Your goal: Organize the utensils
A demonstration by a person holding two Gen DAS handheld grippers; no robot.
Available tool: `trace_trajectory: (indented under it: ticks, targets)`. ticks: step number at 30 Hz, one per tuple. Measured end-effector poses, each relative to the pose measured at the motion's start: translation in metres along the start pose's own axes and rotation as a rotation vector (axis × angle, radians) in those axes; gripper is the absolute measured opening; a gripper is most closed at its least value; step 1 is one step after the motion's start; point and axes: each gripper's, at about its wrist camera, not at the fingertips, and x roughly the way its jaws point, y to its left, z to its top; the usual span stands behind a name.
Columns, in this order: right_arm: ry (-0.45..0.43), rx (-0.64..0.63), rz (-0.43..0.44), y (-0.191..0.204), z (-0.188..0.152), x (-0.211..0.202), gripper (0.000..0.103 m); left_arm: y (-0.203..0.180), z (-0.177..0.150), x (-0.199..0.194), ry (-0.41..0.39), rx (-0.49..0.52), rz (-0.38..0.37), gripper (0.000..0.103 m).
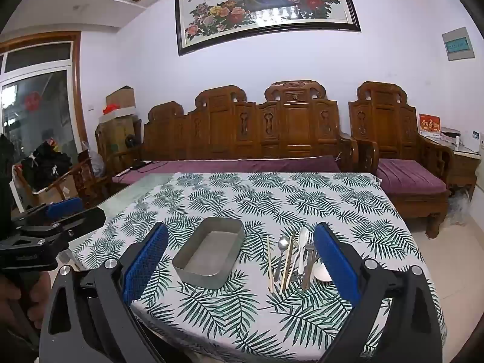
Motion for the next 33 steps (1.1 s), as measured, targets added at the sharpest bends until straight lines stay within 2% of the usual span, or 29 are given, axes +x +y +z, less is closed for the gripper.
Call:
trace_trajectory:
  ticks: [33]
  targets:
    - [-0.004, 0.007, -0.003, -0.001, 0.001, -0.002, 0.1, -0.007, 0.014, -0.016, -0.019, 0.01, -0.009, 0.096]
